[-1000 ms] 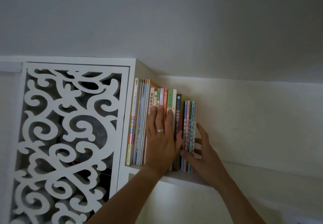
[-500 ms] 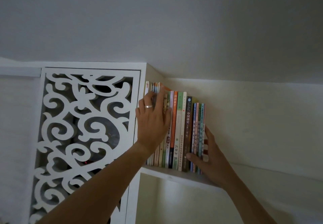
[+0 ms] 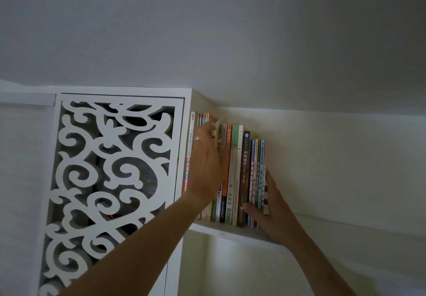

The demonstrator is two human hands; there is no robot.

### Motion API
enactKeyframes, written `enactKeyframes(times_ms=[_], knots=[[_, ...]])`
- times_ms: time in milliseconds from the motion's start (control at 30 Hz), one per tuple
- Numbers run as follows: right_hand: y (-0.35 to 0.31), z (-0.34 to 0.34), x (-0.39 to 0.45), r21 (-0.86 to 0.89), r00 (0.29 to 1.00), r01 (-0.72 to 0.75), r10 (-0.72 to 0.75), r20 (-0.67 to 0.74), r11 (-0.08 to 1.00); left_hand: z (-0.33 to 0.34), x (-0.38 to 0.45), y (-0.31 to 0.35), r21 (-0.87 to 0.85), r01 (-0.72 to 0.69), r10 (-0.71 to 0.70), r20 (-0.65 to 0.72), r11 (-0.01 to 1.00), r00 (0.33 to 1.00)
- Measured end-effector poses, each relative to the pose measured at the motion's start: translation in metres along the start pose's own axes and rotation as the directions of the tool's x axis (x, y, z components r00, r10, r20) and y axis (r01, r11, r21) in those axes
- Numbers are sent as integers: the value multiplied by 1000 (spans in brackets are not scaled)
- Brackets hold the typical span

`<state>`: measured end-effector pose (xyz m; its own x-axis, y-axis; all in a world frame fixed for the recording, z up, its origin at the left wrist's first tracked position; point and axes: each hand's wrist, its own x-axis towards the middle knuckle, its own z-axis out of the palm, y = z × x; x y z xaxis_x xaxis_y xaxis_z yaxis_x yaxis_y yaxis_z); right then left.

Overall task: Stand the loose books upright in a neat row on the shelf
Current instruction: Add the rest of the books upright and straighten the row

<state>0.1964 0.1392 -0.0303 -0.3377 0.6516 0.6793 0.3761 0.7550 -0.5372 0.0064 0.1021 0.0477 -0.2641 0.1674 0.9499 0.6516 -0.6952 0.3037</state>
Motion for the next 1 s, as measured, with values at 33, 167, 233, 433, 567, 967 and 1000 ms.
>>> enactKeyframes(times_ms=[33,167,233,433,567,967,1000], knots=[[1,0,1,10,1000,5,-5,0,1000,-1,-10,2,-76,69,-70,-4,995,998],[-1,0,0,27,1000,19,-19,-11,999,4,-43,-9,255,235,-232,-40,938,972],[-4,0,-1,21,1000,28,-28,-8,999,2,-49,-8,312,254,-257,-30,916,966],[-10,-1,-2,-4,999,28,-28,-17,1000,-10,-61,20,157,141,-114,-165,977,980],[-10,0,-1,-21,999,30,-30,-11,999,-10,-73,17,181,338,-341,-12,924,940],[-18,-3,-4,-41,999,30,-32,-44,999,-32,-107,81,0,159,-156,-216,987,964],[-19,-3,-4,-40,999,26,-28,-44,999,-32,-110,83,-14,139,-138,-220,990,966]])
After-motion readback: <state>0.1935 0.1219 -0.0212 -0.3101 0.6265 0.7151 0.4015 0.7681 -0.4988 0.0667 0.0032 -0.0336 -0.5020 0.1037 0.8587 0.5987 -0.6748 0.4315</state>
